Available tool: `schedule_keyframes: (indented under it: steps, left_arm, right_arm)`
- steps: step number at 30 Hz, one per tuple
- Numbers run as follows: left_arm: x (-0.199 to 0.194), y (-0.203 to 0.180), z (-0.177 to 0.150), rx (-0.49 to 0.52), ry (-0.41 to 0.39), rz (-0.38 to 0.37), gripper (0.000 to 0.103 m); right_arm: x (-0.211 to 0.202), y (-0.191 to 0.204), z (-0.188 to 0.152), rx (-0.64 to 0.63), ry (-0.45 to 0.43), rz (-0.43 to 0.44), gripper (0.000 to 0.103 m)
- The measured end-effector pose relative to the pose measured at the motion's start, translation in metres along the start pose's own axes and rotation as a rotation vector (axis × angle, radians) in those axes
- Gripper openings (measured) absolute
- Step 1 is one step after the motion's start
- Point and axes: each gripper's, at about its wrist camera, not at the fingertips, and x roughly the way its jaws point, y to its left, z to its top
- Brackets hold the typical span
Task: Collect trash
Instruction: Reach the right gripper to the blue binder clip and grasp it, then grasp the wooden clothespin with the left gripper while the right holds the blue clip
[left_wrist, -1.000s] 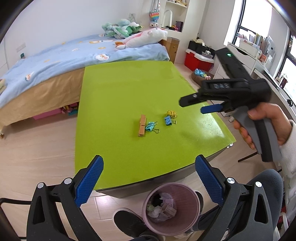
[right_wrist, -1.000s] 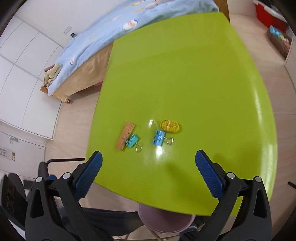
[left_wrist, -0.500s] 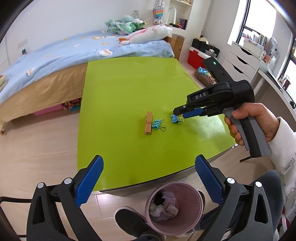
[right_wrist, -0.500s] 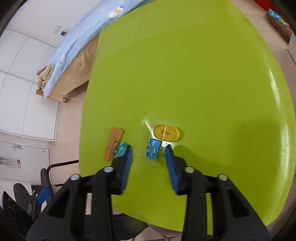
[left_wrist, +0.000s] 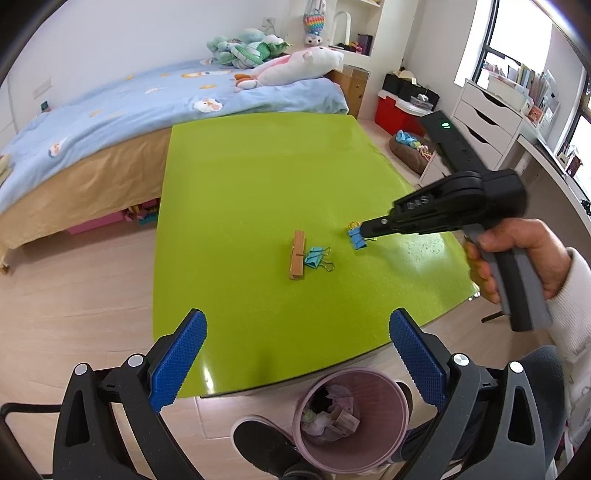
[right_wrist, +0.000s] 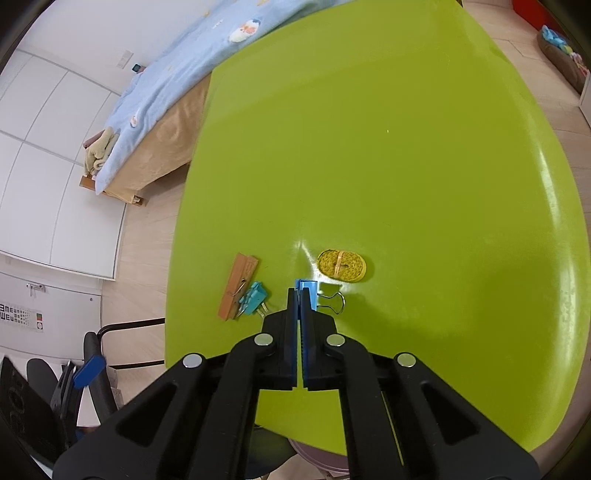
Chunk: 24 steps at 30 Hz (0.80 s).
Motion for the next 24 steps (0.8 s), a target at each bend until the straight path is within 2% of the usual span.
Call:
schedule_keyframes:
  steps: [9,15,24]
  left_arm:
    - [0.025,0.003,0.033,0.012,0.037,0.006,0.095]
    - [0.055,0.006,0.063,-0.002,0.093,-0.011,0.095]
    - [0.102,0.003,0.085,0.01,0.193,0.012,0.092]
  right_arm:
    - [-0.032,0.002,-0.016,-0.025,-0.036,0.0,0.001]
    - [-0.043,-0.006,-0.027,-0.016,-0.045,-0.009,0.001]
    - [-0.054,-0.022,-0.034,0.002,-0.057,-0.019,0.001]
